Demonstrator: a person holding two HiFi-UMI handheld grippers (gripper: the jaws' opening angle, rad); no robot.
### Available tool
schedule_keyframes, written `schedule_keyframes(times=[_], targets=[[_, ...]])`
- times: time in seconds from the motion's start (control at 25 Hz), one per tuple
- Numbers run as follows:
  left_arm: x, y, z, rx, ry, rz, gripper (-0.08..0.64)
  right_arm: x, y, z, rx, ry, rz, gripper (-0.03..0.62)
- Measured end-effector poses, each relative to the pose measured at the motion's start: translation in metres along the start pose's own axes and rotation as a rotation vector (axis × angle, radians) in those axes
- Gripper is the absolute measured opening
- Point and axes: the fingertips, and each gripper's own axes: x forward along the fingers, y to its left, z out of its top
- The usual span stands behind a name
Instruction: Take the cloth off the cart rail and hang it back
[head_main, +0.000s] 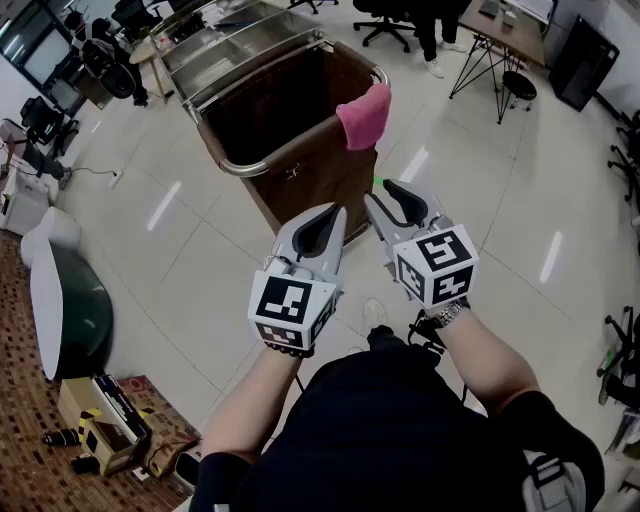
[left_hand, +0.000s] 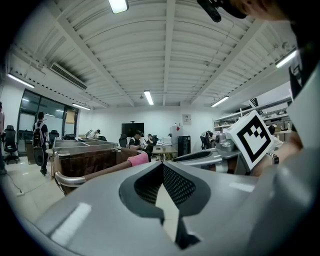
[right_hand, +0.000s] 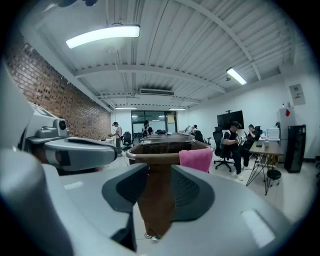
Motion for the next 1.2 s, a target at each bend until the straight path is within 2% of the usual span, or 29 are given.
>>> schedule_keyframes(times=[0.12,0.4,0.6,0.76,0.84,1.08,1.2], targets=[[0.03,0.019,-0.002,-0.013,0.007,0.021,0.003,0.033,-0.029,-0.01,0.0,0.014,-0.007,0.132],[0.082,0.06,-0.038,0.003,0.035,0.037,0.003,0.109,-0.076,-0.05,-0.016,0.088,-0.013,0.16],[0.129,0.097,-0.036,0.002,0.055,0.066,0.003,0.167,-0.113,-0.063,-0.019,0.147,-0.008,0.183],[0.135,0.099,-0.056,0.015,0.054,0.074,0.003,0.182,-0.116,-0.098,-0.014,0.176,0.001,0.184],[0.15,0.106,-0.06,0.017,0.059,0.077,0.003,0.196,-0.128,-0.102,-0.01,0.183,0.004,0.186],[0.159,0.104,-0.081,-0.076,0.221,0.11,0.003,0.214,-0.143,-0.116,0.001,0.204,0.015,0.189],[0.165,0.109,-0.078,-0.055,0.193,0.115,0.003,0.219,-0.147,-0.113,0.016,0.204,0.016,0.183]])
